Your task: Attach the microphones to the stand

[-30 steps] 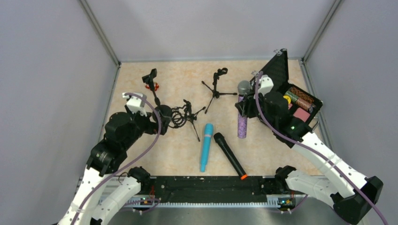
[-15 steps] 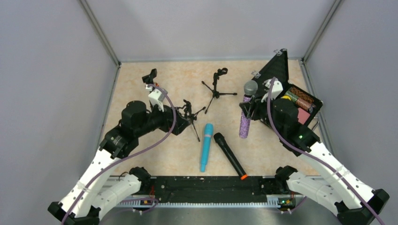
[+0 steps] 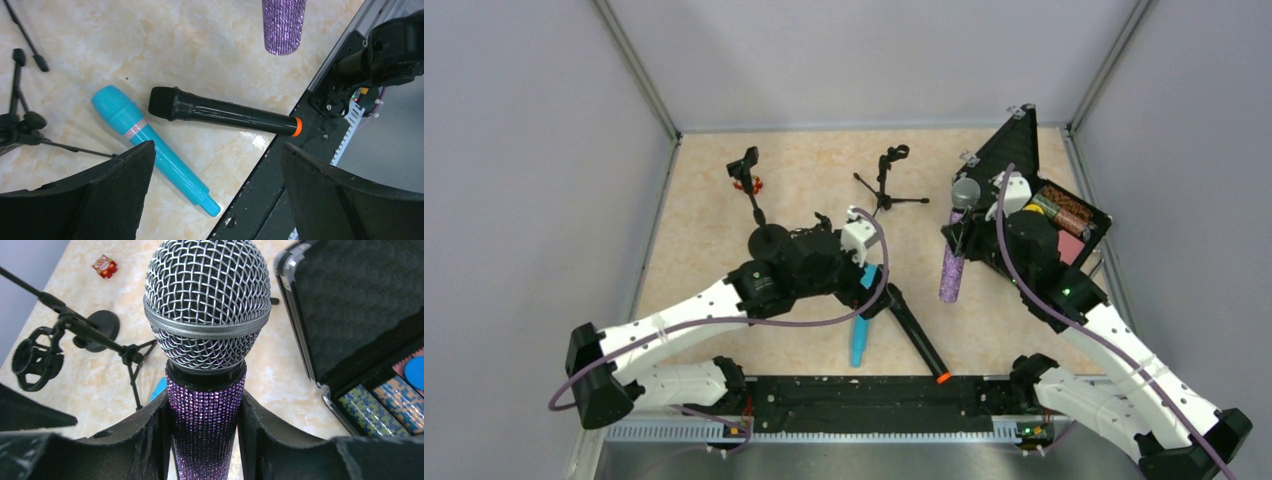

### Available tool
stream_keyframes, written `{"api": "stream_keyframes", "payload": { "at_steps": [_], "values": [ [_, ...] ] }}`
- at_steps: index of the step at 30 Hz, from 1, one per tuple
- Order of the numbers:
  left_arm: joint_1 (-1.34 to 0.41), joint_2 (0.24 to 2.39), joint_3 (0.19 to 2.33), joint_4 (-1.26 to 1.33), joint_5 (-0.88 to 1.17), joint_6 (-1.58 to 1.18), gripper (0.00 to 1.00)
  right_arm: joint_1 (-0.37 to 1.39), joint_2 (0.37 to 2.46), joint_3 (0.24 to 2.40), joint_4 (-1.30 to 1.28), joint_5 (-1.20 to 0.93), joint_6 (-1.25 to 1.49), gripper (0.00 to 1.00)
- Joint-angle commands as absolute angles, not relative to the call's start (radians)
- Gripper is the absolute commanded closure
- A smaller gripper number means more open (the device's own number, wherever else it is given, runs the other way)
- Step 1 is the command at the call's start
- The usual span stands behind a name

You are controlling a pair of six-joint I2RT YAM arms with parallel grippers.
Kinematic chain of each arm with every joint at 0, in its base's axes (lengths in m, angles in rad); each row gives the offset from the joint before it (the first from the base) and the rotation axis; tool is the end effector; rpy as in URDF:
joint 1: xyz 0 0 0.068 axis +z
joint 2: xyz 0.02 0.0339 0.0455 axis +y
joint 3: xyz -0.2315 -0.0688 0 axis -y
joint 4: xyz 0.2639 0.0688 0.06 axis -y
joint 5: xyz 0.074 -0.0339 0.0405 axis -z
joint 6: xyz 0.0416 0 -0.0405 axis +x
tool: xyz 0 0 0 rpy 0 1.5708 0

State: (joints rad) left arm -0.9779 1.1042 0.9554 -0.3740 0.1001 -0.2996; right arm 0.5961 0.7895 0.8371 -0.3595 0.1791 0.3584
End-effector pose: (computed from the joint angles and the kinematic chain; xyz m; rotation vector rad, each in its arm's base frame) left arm 0.1562 -0.2393 0.2829 0.7966 2.0656 -0.8514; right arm 0.1921 0.1214 0.3151 -0.1021 1.9038 0.4847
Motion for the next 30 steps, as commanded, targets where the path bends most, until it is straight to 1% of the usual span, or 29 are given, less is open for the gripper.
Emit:
{"api": "stream_keyframes", "payload": {
  "at_steps": [1,7,12,15,23,30],
  "values": [
    [-1.078,1.165,0.952,-0.213,0.013,-0.273,0.01,0.51,0.793,0.863,-0.37,0.119,0.397,1.0],
    [-1.17,1.246,0.854,-0.069,-0.06,-0.287,0.03,0.402,0.826,0.857,-0.418,0.024,0.415,1.0],
    [-1.229,1.382,0.846,-0.073,-0.098,-0.311,0.05,0.319,0.853,0.866,-0.458,-0.031,0.397,1.0],
    [-1.266,1.458,0.865,-0.109,-0.105,-0.325,0.05,0.279,0.866,0.873,-0.474,-0.056,0.382,1.0],
    [-1.34,1.636,0.887,-0.11,-0.101,-0.354,0.05,0.24,0.889,0.895,-0.494,-0.055,0.36,1.0],
    [-1.348,1.741,0.936,-0.05,-0.173,-0.355,0.03,0.236,0.895,0.913,-0.505,-0.047,0.353,1.0]
  ]
}}
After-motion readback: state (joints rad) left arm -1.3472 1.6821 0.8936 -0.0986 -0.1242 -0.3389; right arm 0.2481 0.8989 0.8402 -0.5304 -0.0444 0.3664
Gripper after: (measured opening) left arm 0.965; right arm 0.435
